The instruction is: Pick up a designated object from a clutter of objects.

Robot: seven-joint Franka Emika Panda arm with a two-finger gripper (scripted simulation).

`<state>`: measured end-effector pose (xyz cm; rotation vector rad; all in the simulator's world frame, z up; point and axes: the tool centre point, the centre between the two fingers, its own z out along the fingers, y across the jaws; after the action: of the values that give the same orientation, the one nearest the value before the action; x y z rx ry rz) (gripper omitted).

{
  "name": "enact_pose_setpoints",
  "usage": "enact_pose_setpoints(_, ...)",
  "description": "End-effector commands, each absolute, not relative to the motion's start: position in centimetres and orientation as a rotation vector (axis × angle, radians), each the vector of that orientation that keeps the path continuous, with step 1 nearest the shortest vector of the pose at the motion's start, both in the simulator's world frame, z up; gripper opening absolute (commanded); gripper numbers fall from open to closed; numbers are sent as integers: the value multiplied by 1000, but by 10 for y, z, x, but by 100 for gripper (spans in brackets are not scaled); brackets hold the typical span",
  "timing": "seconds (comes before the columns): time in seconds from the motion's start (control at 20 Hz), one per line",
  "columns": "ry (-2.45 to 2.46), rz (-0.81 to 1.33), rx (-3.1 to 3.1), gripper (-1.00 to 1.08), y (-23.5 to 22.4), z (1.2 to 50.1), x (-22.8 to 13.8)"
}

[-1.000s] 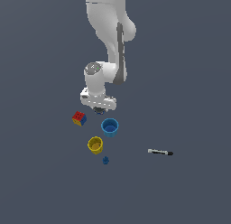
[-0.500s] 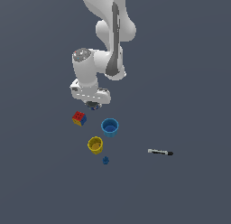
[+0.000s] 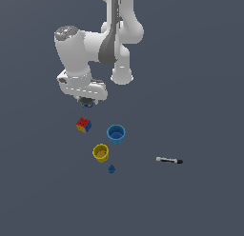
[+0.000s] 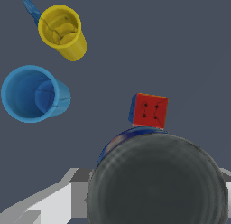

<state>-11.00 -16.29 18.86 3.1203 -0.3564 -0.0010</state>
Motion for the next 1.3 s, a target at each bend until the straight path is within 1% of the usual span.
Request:
enact_pose_setpoints(0.0,-356,-1,3120,-100,-173,211,-106)
enact_pose_setpoints(0.7,-354,0,3121,-100,-226,328,-77)
enact_pose_setpoints(0.95,-353,0,3121,-100,-238,354,-70)
enact_pose_setpoints(1.25,-352,0,3122,-100,-246,370,-64)
